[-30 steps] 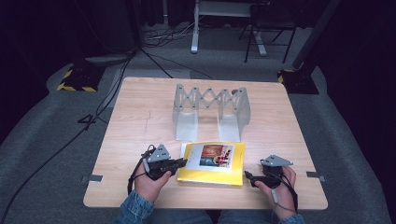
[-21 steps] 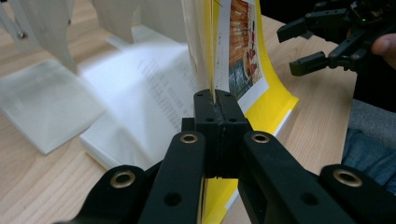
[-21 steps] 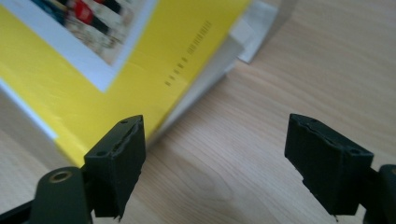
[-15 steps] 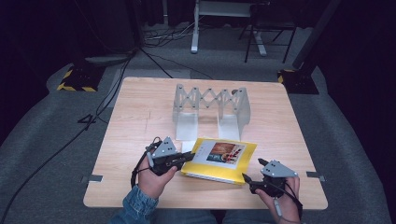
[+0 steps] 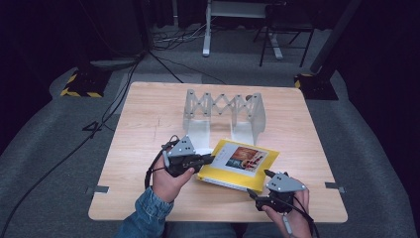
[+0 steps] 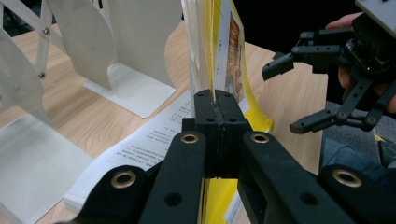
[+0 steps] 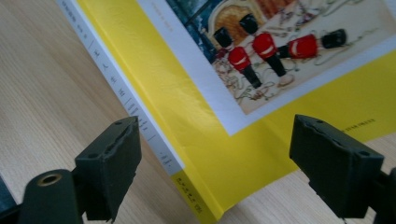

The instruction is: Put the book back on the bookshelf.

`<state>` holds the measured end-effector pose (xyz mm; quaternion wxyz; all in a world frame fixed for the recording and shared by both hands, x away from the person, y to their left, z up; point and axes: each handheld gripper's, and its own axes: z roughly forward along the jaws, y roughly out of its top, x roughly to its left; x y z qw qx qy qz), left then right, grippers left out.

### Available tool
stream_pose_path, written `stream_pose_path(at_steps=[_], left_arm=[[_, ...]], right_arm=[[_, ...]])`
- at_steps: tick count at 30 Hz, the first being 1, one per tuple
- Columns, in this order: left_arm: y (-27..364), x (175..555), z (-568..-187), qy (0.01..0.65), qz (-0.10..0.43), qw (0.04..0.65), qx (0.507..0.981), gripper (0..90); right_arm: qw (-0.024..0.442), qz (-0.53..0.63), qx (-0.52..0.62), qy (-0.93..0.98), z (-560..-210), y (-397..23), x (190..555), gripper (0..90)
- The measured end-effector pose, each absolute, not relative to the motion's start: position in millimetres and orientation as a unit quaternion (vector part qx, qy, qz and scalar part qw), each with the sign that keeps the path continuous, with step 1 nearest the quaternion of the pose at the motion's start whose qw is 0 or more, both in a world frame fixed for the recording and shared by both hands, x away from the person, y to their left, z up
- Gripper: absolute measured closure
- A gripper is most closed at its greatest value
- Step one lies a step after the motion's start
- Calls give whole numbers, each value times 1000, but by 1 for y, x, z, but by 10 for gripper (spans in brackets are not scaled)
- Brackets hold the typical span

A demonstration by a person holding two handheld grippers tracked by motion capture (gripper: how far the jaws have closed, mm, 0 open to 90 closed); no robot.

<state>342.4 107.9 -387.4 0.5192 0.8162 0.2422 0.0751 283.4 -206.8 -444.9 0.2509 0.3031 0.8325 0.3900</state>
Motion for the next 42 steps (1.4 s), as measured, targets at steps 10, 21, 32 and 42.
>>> stream_pose_path(at_steps=[10, 21, 32, 42], left_arm=[[104, 354, -380, 240, 53, 520, 818, 893], [99, 355, -379, 233, 49, 521, 820, 894], [98, 353, -384, 243, 48, 520, 818, 894], [97, 355, -389, 245, 37, 519, 818, 894]], right_arm=[[253, 375, 291, 843, -453, -190, 285, 169], [283, 372, 279, 839, -463, -172, 293, 155], [313, 357, 269, 838, -476, -160, 303, 95], [345, 346, 257, 834, -487, -147, 314, 14]])
